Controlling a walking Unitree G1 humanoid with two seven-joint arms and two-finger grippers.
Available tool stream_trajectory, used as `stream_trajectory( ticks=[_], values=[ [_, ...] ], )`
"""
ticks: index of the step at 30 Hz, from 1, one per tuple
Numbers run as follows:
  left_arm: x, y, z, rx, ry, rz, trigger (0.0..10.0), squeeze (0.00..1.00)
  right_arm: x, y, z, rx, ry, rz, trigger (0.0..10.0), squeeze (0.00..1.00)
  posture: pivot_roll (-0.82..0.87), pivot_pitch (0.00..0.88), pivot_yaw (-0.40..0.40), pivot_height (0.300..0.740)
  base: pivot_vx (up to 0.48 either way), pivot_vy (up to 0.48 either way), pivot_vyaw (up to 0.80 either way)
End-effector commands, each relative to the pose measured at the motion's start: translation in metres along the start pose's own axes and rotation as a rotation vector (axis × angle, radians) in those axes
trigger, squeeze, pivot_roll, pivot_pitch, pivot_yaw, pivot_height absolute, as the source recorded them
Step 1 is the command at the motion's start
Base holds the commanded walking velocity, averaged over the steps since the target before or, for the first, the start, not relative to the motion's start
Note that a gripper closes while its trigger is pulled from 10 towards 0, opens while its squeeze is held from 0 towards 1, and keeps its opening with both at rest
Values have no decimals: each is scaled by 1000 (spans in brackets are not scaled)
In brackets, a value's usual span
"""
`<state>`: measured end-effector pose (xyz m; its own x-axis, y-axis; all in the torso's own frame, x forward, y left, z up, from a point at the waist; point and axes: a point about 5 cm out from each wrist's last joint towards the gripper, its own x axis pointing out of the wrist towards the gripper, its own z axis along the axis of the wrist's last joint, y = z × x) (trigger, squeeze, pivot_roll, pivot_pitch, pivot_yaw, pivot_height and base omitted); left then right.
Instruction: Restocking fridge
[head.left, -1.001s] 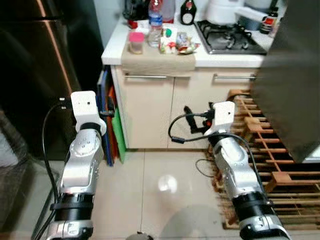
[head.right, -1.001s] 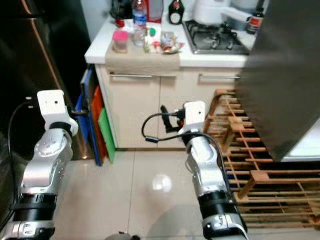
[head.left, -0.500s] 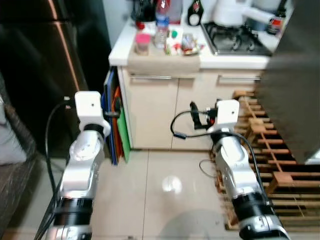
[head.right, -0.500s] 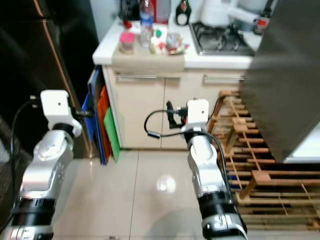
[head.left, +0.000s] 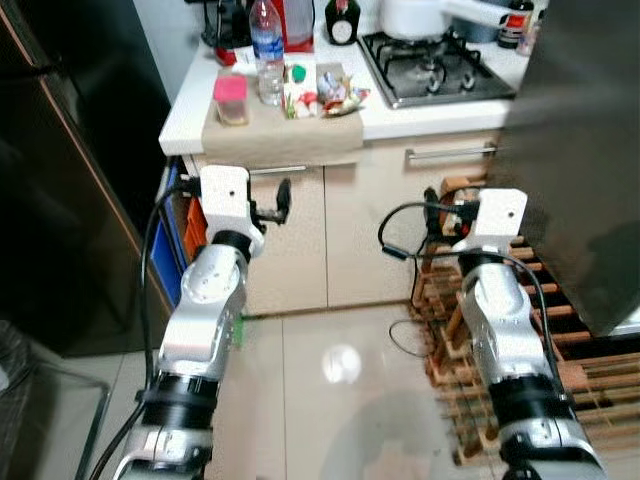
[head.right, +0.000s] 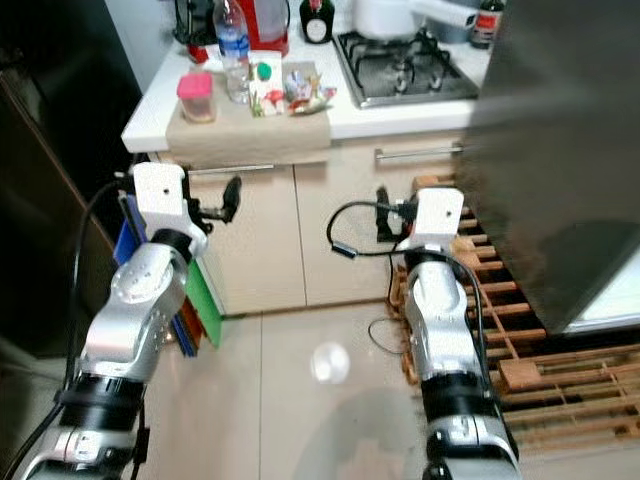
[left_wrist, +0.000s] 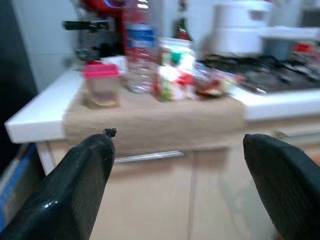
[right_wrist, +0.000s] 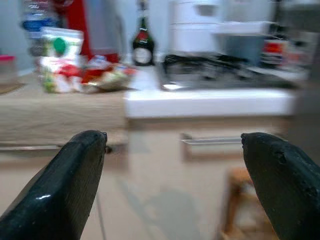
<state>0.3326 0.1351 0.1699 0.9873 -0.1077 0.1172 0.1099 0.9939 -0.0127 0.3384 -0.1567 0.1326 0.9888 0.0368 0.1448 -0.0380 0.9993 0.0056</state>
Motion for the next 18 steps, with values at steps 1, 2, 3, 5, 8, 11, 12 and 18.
stream_trajectory(
  ticks=[1, 2, 3, 5, 8, 11, 12, 18],
  values=[
    [0, 7, -8, -11, 29, 33, 10000, 0, 3, 9, -1, -14, 20, 29, 10000, 0, -15, 0, 29, 740, 480, 0, 0],
    [1, 6, -8, -21, 32, 42, 10000, 0, 4, 9, -3, -16, 32, 25, 10000, 0, -5, 0, 11, 740, 480, 0, 0],
    [2, 6, -8, -28, 33, 47, 10000, 0, 4, 8, -4, -16, 40, 23, 10000, 0, -5, 0, 11, 740, 480, 0, 0],
    [3, 7, -6, -39, 25, 69, 10000, 235, 6, 9, -2, -17, 39, 32, 10000, 0, -3, 0, -3, 740, 480, 0, 0],
    [5, 15, -1, -65, 4, 133, 10000, 247, 13, 16, 5, -28, 21, 83, 10000, 0, -1, 0, -18, 740, 480, 0, 0],
    [4, 17, -2, -81, 4, 159, 10000, 141, 17, 18, 7, -30, 23, 102, 10000, 0, -1, 0, -18, 740, 480, 0, 0],
    [4, 17, -2, -81, 3, 161, 10000, 141, 17, 18, 7, -30, 23, 105, 10000, 0, -1, 0, -18, 740, 480, 0, 0],
    [1, 17, 8, -61, -55, 183, 10000, 71, 17, 24, 9, -25, 14, 131, 10000, 0, 1, 0, -44, 740, 474, 0, 0]
  ],
)
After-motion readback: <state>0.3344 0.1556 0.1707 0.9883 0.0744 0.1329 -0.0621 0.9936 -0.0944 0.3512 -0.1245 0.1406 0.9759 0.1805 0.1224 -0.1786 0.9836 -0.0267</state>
